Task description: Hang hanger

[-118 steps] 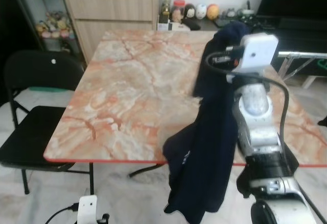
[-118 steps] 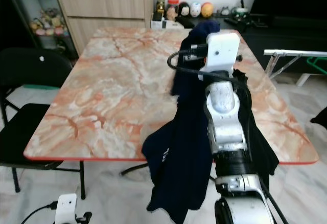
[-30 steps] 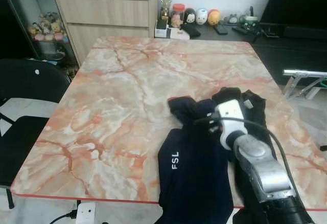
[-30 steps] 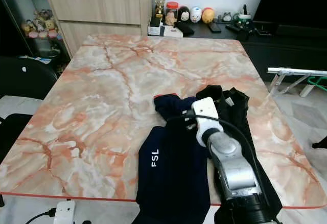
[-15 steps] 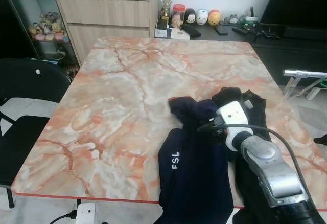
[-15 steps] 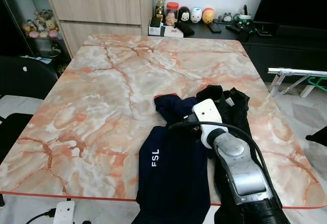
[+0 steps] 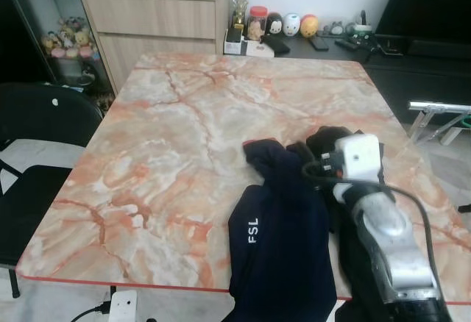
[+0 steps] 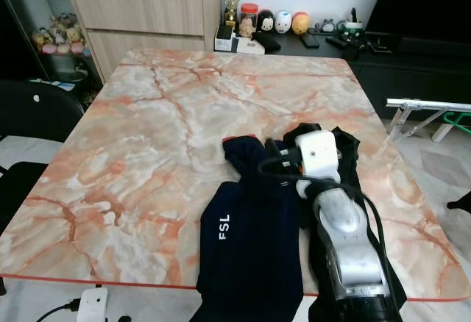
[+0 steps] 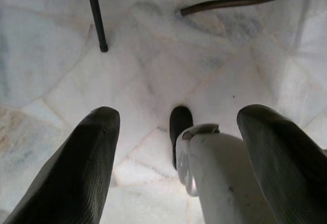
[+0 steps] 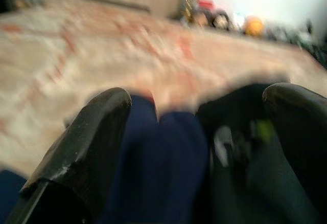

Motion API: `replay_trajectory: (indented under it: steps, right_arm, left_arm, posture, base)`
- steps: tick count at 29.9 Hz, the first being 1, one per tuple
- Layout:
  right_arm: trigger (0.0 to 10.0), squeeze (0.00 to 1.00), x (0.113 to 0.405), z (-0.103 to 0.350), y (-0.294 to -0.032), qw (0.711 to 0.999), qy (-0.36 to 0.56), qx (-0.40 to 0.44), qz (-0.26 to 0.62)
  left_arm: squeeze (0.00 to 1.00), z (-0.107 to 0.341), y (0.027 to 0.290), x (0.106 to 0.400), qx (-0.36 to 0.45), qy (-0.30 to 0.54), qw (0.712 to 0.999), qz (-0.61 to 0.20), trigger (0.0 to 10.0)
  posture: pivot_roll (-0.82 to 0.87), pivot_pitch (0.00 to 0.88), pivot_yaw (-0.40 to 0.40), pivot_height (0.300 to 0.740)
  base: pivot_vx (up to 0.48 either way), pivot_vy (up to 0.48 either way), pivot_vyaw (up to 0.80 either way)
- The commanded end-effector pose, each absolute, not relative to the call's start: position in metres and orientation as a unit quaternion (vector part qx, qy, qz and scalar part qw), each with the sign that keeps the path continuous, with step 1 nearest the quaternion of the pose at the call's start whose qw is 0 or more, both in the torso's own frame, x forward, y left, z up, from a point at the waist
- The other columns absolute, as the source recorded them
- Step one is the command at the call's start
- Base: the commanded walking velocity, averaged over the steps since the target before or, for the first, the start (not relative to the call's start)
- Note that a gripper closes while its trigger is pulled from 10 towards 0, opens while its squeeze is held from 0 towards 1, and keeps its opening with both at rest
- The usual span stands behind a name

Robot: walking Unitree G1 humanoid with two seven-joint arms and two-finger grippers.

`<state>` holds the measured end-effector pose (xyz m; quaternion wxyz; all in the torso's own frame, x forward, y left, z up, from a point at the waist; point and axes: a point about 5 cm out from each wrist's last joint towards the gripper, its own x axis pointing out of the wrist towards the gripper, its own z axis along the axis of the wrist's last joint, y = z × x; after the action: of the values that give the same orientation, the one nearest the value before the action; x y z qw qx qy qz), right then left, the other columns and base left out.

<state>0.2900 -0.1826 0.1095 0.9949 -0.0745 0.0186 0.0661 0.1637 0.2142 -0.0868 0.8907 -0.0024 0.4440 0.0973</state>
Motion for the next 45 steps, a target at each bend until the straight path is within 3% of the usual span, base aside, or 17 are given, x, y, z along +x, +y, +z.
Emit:
replay_trajectory:
  steps: [1,9,22,45]
  right_arm:
    - [10.0,0.00,0.291,0.108,-0.190,0.996,0.003,-0.083,0.026]
    - [10.0,0.00,0.297,0.109,-0.180,0.998,-0.050,-0.040,-0.004]
    - [10.0,0.00,0.300,0.109,-0.176,0.997,-0.073,-0.041,0.000]
    - [10.0,0.00,0.300,0.103,-0.164,0.996,-0.068,-0.045,0.026]
  left_arm:
    - [0.00,-0.087,0.213,0.164,-0.007,0.441,0.892,0.100,10.0]
    - [0.00,-0.087,0.216,0.162,0.007,0.439,0.893,0.101,10.0]
    - [0.00,-0.087,0.214,0.161,-0.001,0.434,0.895,0.102,10.0]
    - [0.00,-0.088,0.213,0.160,0.000,0.438,0.893,0.099,10.0]
  posture:
    - [0.02,0.000,-0.061,0.740]
    - [0.02,0.000,-0.053,0.740]
    - [0.01,0.000,-0.055,0.740]
    - [-0.01,0.000,-0.047,0.740]
  base:
    - [0.000,0.000,0.00]
    - [0.000,0.000,0.00]
    - [0.000,0.000,0.00]
    - [-0.304,0.000,0.00]
